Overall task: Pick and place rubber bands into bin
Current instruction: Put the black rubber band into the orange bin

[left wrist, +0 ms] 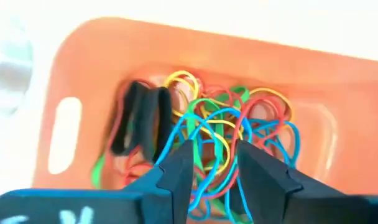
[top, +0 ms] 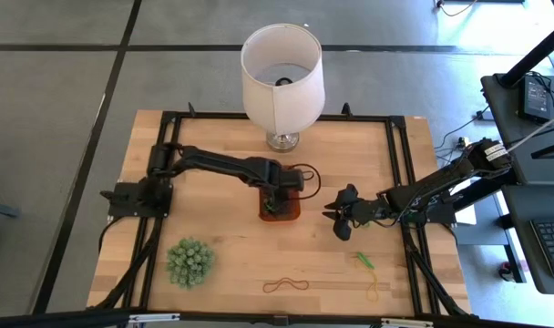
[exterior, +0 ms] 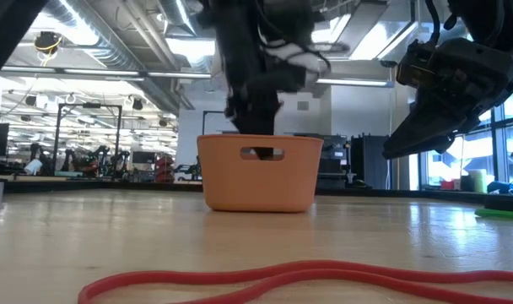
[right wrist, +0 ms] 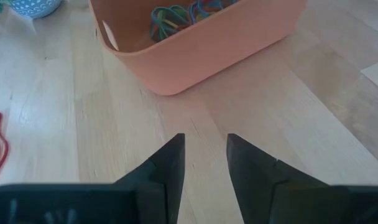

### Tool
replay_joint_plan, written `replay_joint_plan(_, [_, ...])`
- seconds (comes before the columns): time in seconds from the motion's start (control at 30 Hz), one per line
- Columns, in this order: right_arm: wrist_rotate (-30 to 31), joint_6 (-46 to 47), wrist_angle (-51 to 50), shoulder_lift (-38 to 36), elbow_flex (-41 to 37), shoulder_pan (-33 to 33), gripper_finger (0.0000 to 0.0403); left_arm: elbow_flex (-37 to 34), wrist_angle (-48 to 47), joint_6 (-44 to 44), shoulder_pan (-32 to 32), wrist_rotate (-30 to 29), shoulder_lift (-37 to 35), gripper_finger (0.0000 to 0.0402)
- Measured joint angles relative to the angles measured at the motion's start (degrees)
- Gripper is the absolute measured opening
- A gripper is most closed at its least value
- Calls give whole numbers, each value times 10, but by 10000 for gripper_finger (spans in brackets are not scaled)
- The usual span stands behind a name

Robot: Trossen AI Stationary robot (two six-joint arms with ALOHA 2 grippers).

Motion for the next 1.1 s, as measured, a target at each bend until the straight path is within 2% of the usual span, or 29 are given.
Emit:
replay_joint_plan(0.17, [0,1,-1,0,0,0,122,0,-11,0,-4,-26,-51,125])
replay_joint_plan(0.4, [0,4,-3,0,0,0,122,0,-47,42,-29,-103,-105,125])
replay_joint_plan(0.53, [0,18,-5,0,0,0,122,0,-115,42,-44,-128,-119,125])
replay_joint_plan(0.7, [0,35,-4,0,0,0,122,-1,-198,-10,-61,-140,-119,125])
replay_joint_plan(0.9, [1,63,-4,0,0,0,122,-50,-207,-53,-95,-235,-130,125])
replay_joint_plan(1.0, [1,64,0,0,0,0,122,-90,-192,-72,-113,-243,-145,125])
replay_joint_plan(1.1, [0,66,3,0,0,0,122,-147,-140,-75,-125,-225,-177,125])
